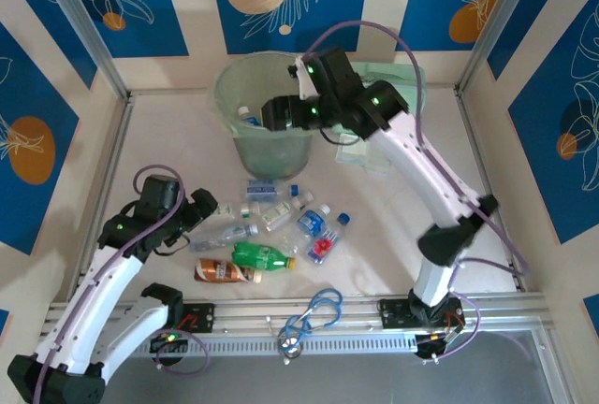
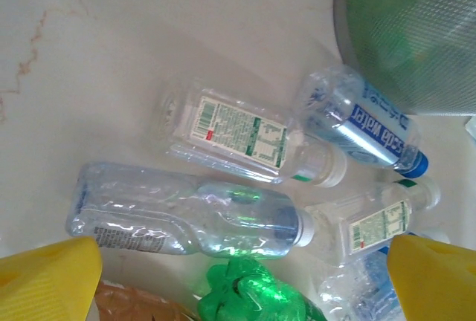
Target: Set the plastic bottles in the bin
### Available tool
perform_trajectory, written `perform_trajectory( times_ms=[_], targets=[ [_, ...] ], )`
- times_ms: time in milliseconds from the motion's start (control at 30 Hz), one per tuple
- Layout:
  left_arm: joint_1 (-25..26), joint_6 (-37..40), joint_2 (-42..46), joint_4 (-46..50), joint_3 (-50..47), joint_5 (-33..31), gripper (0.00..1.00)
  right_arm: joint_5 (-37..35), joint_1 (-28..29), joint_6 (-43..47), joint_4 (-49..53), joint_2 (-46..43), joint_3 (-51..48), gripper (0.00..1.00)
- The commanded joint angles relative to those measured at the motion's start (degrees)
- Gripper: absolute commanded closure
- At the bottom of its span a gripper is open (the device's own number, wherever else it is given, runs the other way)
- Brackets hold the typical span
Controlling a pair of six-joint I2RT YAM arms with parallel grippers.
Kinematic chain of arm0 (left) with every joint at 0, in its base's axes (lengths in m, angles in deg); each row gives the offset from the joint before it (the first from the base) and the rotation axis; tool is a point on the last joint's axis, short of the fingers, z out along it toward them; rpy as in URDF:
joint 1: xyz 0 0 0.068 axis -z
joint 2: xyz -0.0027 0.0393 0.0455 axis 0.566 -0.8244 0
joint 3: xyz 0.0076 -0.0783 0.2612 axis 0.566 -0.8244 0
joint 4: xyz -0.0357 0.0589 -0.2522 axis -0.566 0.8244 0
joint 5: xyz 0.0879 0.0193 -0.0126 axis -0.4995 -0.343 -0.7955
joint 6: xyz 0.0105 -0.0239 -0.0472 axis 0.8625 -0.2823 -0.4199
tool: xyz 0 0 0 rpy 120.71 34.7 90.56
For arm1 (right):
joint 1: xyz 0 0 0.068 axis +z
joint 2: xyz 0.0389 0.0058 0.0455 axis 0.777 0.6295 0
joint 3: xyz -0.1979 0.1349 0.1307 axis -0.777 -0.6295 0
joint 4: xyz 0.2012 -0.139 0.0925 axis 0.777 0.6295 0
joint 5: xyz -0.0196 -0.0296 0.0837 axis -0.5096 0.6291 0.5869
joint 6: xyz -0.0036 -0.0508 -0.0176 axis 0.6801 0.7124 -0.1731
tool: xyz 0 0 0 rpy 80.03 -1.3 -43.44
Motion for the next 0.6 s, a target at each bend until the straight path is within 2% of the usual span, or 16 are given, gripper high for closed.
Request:
perform_trajectory(
  times_ms=[0,233,300,433,567],
  targets=[
    [-0.91,-1.32,-0.42,-2.25,-1.78,2.49,0.04,-6.21,1.38,-2.04,-7.31,-9.95,-12.63,0.11],
    [-0.86,-0.29,-6.43,-12.33,-1.77,8.75,0.09,-13.19,1.30,-14.98,-9.17,-25.13,-38.86,0.10],
    [-0.86,-0.43,-8.34,-14.46,-1.64,10.26,0.10,-11.99,0.45,-19.64,-8.60,-27.19,-44.05,0.10],
    [-0.86,1.12,-11.54,-16.89,0.56,11.34,0.12,-12.17,0.39,-27.04,-7.86,-29.05,-51.51,0.10],
    [-0.89,6.34,-13.93,-15.99,9.08,10.27,0.11,-11.51,-1.71,-31.56,-6.41,-29.27,-55.42,0.11]
  ],
)
